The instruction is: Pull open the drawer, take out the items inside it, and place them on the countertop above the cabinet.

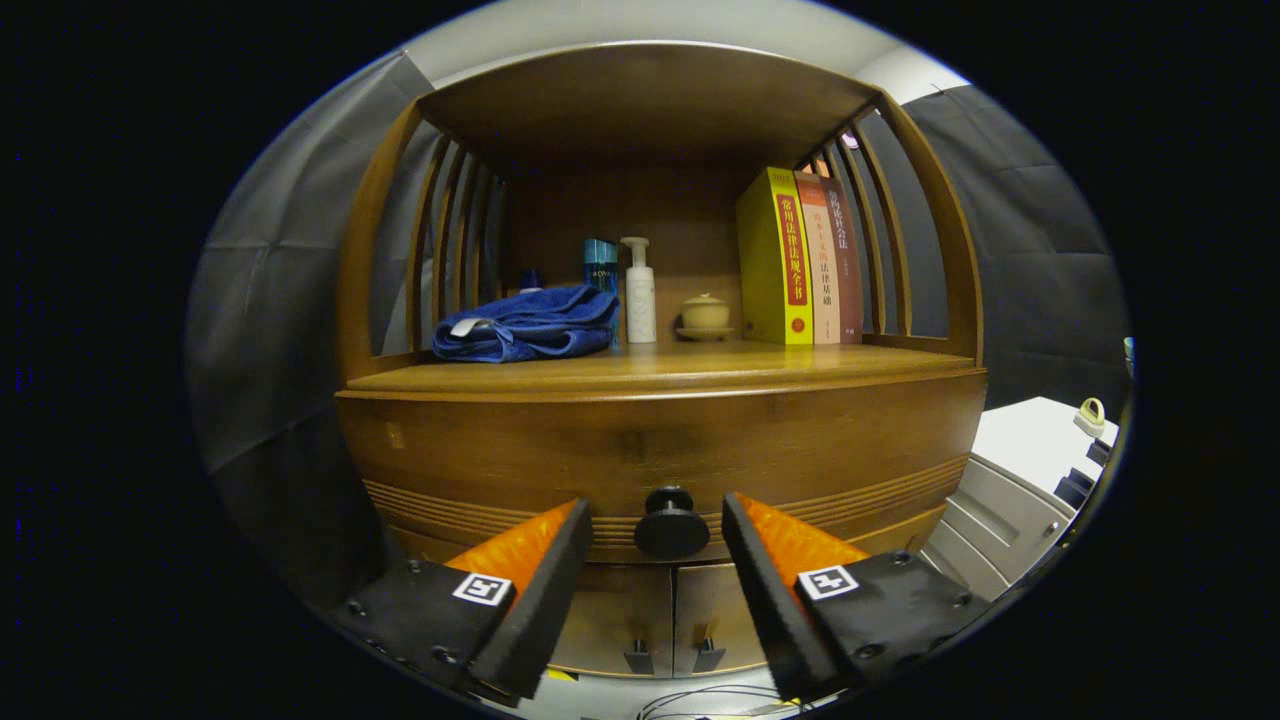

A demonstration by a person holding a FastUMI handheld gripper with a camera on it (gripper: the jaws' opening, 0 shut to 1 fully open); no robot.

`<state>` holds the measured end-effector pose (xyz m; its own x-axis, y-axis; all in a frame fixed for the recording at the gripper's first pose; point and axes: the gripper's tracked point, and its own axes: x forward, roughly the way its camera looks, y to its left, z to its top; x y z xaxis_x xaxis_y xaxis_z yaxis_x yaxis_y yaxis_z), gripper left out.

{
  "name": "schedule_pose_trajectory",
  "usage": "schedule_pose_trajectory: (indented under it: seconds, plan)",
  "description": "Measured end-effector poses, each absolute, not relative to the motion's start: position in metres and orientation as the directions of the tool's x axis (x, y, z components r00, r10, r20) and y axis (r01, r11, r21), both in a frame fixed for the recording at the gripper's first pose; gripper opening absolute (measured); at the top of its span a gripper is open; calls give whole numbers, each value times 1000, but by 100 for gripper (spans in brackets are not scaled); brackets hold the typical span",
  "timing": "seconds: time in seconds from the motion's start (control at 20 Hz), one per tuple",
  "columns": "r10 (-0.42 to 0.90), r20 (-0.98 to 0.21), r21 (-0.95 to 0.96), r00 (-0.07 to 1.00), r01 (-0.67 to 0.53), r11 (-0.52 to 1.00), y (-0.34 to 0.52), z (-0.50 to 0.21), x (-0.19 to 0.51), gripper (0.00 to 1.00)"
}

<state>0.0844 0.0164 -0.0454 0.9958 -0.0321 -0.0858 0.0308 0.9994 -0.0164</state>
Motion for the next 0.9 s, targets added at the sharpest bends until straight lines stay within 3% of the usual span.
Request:
schedule_pose_trajectory:
  seconds: [0.25,0.45,0.9]
  plan:
    - [-59,-115,-20,992,57,998,12,-62,98,79]
    - [-75,-107,-4,992,75,997,6,-60,96,75]
    - [-62,-21,-20,998,61,998,8,-18,62,81]
